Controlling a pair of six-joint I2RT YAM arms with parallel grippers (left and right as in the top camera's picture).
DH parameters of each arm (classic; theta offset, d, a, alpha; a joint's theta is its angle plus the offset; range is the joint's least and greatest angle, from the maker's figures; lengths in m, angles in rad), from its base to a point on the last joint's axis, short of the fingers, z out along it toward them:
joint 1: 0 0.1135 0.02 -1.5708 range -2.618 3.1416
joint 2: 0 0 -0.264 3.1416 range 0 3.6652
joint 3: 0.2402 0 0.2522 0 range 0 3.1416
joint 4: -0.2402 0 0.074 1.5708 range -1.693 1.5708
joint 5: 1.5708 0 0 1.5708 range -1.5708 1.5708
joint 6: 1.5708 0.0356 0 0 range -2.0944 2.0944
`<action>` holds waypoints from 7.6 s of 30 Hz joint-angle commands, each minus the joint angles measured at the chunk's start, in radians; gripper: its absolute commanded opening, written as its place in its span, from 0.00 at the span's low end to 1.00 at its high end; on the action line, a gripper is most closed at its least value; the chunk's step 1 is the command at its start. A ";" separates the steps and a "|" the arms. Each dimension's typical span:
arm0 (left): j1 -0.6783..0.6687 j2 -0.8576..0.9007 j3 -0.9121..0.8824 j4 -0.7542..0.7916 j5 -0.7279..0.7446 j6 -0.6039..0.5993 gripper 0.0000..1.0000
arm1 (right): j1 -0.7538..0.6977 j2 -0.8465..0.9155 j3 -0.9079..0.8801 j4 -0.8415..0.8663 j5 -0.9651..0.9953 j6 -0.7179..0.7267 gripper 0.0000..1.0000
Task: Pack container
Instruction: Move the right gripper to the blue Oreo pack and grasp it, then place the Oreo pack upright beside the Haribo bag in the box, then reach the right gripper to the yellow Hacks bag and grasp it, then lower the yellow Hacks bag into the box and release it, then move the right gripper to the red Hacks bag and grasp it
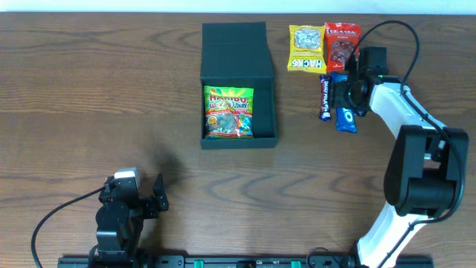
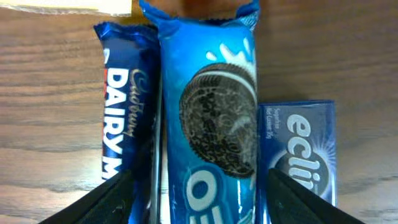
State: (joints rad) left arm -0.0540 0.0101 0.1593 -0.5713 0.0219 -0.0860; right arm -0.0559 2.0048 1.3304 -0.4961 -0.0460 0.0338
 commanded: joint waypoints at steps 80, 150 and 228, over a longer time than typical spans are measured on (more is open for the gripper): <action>0.003 -0.006 -0.010 0.004 -0.003 -0.011 0.95 | 0.180 -0.019 0.261 0.259 0.159 0.159 0.89; 0.003 -0.006 -0.010 0.004 -0.003 -0.011 0.95 | 0.639 -0.248 -0.044 0.222 0.076 0.383 0.01; 0.003 -0.006 -0.010 0.004 -0.003 -0.011 0.95 | 0.040 0.112 -0.002 0.765 0.214 0.167 0.99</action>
State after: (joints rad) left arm -0.0540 0.0101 0.1593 -0.5713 0.0219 -0.0860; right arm 0.0025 2.0747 1.3258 0.2211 0.1699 0.2066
